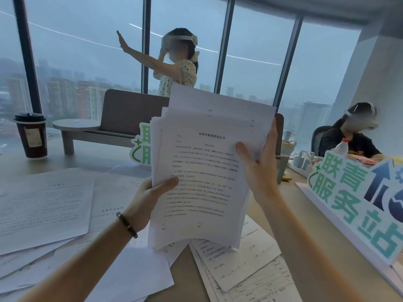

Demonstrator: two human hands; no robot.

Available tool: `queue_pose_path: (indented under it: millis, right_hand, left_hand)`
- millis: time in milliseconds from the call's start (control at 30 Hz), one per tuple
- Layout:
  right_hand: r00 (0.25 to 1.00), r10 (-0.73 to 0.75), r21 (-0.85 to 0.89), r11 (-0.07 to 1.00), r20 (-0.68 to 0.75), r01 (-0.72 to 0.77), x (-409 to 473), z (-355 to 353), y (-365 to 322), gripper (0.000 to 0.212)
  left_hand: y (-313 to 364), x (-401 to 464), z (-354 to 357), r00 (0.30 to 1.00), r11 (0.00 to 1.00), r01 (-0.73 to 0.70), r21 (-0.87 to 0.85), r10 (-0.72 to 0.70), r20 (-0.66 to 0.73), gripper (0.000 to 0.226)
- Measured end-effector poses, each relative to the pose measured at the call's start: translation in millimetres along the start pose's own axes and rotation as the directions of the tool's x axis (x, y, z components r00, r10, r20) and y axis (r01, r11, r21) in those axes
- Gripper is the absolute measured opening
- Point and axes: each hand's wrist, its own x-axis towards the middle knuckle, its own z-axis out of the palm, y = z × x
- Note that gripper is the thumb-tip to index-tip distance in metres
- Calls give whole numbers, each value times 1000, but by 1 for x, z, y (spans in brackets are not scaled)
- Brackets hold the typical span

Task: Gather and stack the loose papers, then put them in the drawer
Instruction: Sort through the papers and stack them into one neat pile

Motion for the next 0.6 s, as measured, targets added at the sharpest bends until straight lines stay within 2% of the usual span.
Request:
queue_pose_path:
  millis: [133, 267, 467, 533, 600]
  right_hand:
    - [995, -100, -90, 991, 4, 100, 10, 1, -29, 84]
    - [985, -170, -261, 950, 31, 172, 20, 1, -37, 90]
    - [972, -225, -332, 914, 61, 232, 23, -1, -32, 86]
    - [971, -230, -367, 899, 70, 240, 25, -3, -27, 72]
    - [968, -241, -427, 869, 75, 250, 27, -2, -21, 44]
  left_hand:
    - [0, -2, -1, 1000, 1000, 11, -3, -11, 3, 78]
    - [1, -2, -4, 1000, 1000, 12, -5, -12, 7, 79]
    - [1, -1, -5, 1000, 1000, -17, 20, 17, -1, 82]
    - [1, -1, -5, 1000, 1000, -20, 15, 20, 0, 81]
    - [0, 0, -5, 1000, 1000, -19, 12, 19, 6, 79]
